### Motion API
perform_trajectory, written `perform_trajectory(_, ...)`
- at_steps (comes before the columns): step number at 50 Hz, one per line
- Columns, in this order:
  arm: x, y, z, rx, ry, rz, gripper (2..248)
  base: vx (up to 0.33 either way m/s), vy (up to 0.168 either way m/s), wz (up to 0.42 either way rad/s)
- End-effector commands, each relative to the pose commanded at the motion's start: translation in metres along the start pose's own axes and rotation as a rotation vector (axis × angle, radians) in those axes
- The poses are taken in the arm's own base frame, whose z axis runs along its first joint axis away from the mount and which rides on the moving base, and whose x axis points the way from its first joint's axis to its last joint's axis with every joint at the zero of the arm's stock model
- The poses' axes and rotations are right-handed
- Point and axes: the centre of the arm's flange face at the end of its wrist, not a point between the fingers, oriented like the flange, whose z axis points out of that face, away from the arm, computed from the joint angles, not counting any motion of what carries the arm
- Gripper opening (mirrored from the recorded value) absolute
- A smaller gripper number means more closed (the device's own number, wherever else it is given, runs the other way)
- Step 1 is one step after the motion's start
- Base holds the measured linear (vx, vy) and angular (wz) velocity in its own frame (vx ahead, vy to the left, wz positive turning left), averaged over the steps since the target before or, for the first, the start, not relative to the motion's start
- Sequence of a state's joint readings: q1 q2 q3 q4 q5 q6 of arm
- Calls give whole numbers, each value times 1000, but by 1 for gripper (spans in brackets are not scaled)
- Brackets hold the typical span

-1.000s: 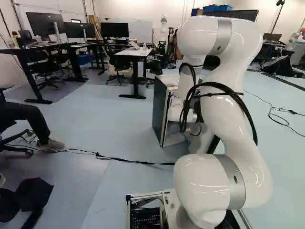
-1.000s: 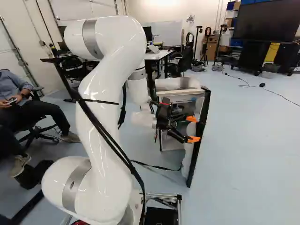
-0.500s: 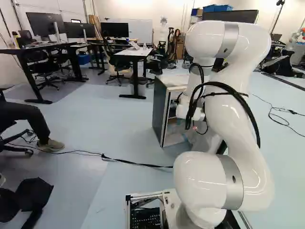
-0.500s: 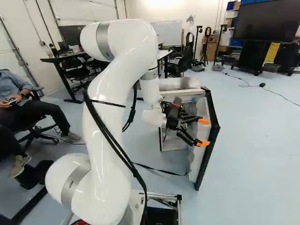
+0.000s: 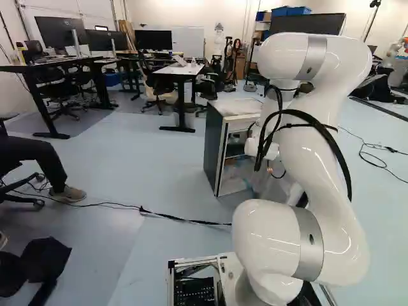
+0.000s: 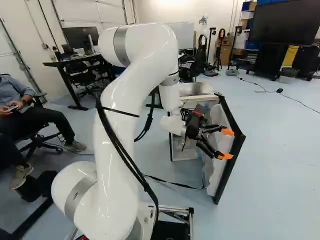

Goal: Open the fridge door

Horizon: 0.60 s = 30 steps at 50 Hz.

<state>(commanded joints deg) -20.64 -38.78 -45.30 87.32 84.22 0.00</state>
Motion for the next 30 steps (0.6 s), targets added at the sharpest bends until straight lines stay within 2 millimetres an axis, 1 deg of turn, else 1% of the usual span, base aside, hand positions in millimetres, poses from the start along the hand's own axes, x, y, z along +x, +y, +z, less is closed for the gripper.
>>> perform_trajectory(14,1,30,-22,48,-7,-58,247,0,0,0)
perform_trajectory(23,2,43,-38,118,-5,-94,247,0,0,0)
perform_trajectory(30,2,50,-53,186,0,-116,247,0,0,0)
